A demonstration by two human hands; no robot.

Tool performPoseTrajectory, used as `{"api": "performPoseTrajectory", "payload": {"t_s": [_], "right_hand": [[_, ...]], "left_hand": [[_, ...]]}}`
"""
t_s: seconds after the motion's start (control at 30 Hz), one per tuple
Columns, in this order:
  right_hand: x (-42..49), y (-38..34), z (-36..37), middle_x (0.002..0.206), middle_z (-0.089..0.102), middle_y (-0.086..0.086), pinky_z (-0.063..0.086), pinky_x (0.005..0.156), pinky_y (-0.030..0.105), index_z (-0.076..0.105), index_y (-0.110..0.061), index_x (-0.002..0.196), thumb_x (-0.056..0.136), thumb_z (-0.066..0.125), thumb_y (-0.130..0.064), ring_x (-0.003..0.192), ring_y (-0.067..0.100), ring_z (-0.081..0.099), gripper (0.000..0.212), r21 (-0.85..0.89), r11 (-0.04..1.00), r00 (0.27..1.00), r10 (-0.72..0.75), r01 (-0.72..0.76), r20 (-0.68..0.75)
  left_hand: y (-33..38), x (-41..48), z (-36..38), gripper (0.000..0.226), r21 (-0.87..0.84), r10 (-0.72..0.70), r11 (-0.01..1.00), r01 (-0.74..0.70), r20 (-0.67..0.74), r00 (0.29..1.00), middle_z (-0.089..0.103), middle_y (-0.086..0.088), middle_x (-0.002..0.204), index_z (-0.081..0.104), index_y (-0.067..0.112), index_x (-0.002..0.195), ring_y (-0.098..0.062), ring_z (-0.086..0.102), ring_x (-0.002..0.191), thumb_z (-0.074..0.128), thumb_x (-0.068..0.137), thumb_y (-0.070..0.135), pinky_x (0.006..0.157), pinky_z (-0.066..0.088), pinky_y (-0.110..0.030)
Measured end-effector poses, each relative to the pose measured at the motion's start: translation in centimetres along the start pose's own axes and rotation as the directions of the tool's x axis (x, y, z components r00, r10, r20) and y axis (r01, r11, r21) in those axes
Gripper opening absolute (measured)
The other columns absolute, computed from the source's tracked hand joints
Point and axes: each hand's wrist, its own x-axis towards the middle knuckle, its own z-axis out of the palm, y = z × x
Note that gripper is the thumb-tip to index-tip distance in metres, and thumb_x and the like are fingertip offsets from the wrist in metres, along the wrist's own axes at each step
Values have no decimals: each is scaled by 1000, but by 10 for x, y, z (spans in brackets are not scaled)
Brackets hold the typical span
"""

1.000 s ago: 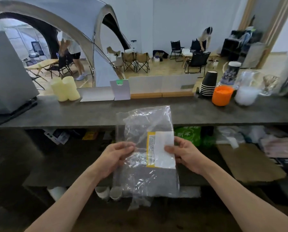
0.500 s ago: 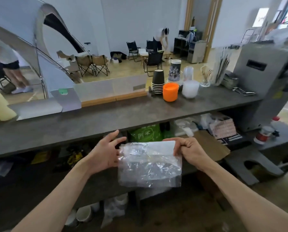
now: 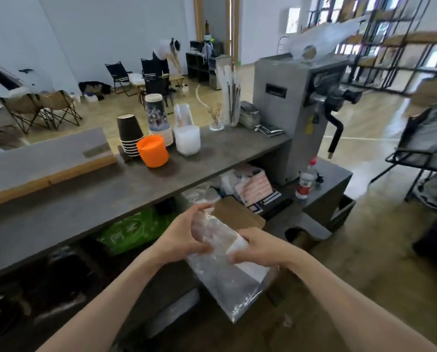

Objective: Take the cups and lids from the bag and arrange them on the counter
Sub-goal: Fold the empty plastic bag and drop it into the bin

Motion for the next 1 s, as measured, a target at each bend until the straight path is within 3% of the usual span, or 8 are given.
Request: {"api": "performPoseTrajectory", "payload": {"t_s": [0.13, 0.2, 0.33, 0.47, 0.63, 0.73, 0.83, 1.0], "right_hand": [[-17, 58, -35, 99, 72, -8, 50, 75, 14, 69, -20, 105, 89, 69, -23, 89, 2, 66, 17, 147, 986, 966, 109, -75, -234], [-25, 83, -53, 95, 72, -13, 48, 74, 15, 69, -29, 99, 88, 71, -24, 87, 1, 67, 12, 253, 964, 913, 179, -87, -366], [-34, 120, -84, 86, 71, -13, 50, 62, 12, 66, -28, 92, 87, 73, -19, 76, -1, 69, 13, 390, 914, 825, 304, -111, -476], [-34, 154, -110, 83, 73, -6, 54, 60, 16, 67, -20, 93, 85, 75, -14, 65, -1, 69, 13, 488, 861, 757, 413, -144, -506], [-25, 197, -150, 81, 74, -4, 54, 63, 23, 71, -21, 91, 82, 77, -14, 72, 10, 69, 12, 460, 864, 679, 464, -204, -569], [-17, 226, -176, 78, 72, -10, 45, 55, 14, 71, -21, 90, 85, 74, -14, 71, 7, 67, 10, 441, 868, 588, 485, -230, -647], [-7, 257, -208, 77, 67, -8, 41, 51, 13, 67, -22, 87, 89, 69, -11, 70, 12, 62, 11, 480, 849, 505, 521, -220, -689], [22, 309, -244, 76, 68, -8, 42, 54, 21, 63, -29, 77, 89, 70, -15, 68, 12, 63, 20, 446, 862, 621, 489, -239, -612]], "left_hand": [[-1, 62, 55, 112, -22, -108, 994, 106, -55, 993, 55, 10, 122, 26, 34, 149, 4, 58, 103, 94, 60, 29, 90, 50, -18], [-8, 90, 78, 123, -151, -272, 948, 280, 70, 960, 54, 5, 136, 21, 32, 153, -9, 57, 117, 94, 55, 46, 104, 47, -35], [-12, 135, 128, 80, -377, -271, 811, 447, 436, 858, 68, -9, 126, 47, 15, 139, -27, 69, 110, 89, 72, 25, 94, 56, -50], [-12, 183, 178, 27, -350, -183, 889, 296, 320, 930, 77, -14, 90, 66, -2, 103, -25, 75, 80, 80, 80, 3, 74, 62, -46], [-11, 241, 221, 25, -305, -126, 929, 208, 265, 956, 76, -2, 82, 65, 13, 93, -13, 74, 75, 84, 76, 9, 63, 57, -23], [-21, 267, 252, 46, -197, -186, 950, 242, 267, 946, 74, 2, 103, 57, 21, 117, -8, 71, 94, 82, 80, 28, 74, 57, -23], [-44, 285, 295, 43, 146, -243, 966, 213, 238, 940, 67, -2, 123, 53, 15, 135, -16, 64, 113, 63, 95, 28, 92, 51, -26], [-68, 306, 385, 44, 521, -371, 842, 141, 368, 852, 49, -15, 138, 52, 4, 135, -35, 49, 128, 51, 94, 22, 103, 45, -45]]}}
